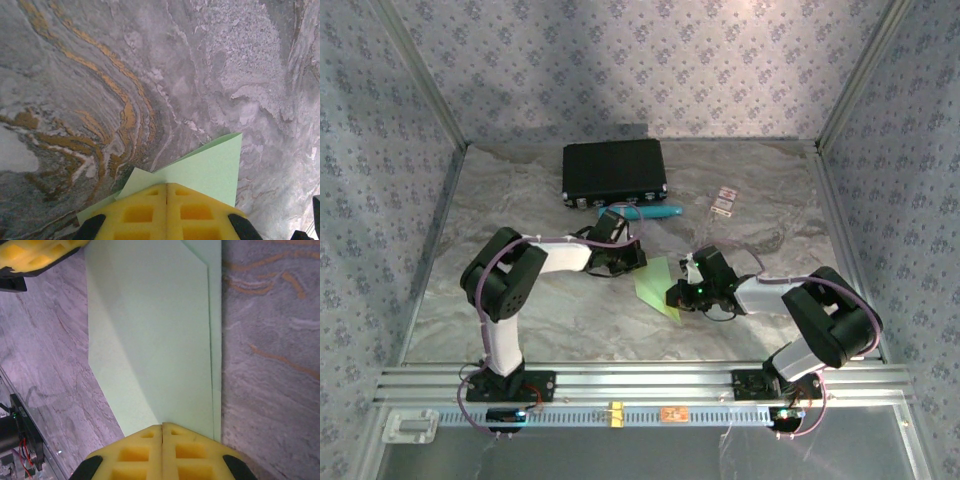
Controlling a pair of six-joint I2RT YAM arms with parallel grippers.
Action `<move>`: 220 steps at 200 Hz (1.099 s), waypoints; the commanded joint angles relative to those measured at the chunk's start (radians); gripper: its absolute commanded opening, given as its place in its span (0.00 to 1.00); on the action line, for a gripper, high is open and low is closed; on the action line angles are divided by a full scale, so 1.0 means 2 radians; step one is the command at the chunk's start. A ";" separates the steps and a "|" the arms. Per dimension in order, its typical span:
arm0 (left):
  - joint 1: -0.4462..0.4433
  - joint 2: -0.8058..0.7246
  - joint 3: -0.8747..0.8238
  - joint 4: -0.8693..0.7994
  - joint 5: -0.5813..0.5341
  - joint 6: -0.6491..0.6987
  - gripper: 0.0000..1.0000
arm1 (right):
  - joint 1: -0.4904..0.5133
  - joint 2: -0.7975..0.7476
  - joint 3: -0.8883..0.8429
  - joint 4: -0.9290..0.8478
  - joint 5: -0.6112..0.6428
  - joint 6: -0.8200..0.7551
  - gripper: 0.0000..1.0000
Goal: Fold a paper plane with a square sheet of paper (pick it up from the middle)
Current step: Fourth fold the wing at the center of the table.
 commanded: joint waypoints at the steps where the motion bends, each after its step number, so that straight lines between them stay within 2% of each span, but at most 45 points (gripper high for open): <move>1: 0.022 0.011 0.012 -0.038 -0.057 0.032 0.04 | -0.003 0.016 -0.013 -0.082 0.007 -0.013 0.01; 70: 0.027 -0.006 0.031 -0.047 -0.057 0.045 0.05 | -0.006 0.025 -0.005 -0.083 -0.003 -0.021 0.01; 124: 0.025 -0.066 0.006 -0.027 -0.059 0.034 0.08 | -0.006 0.029 0.005 -0.084 -0.004 -0.020 0.01; 170: -0.021 -0.094 -0.022 0.004 -0.053 0.025 0.09 | -0.006 0.030 0.010 -0.086 -0.003 -0.018 0.01; 220: -0.062 -0.029 -0.041 0.068 -0.019 -0.009 0.07 | -0.008 0.024 0.019 -0.100 -0.006 -0.023 0.01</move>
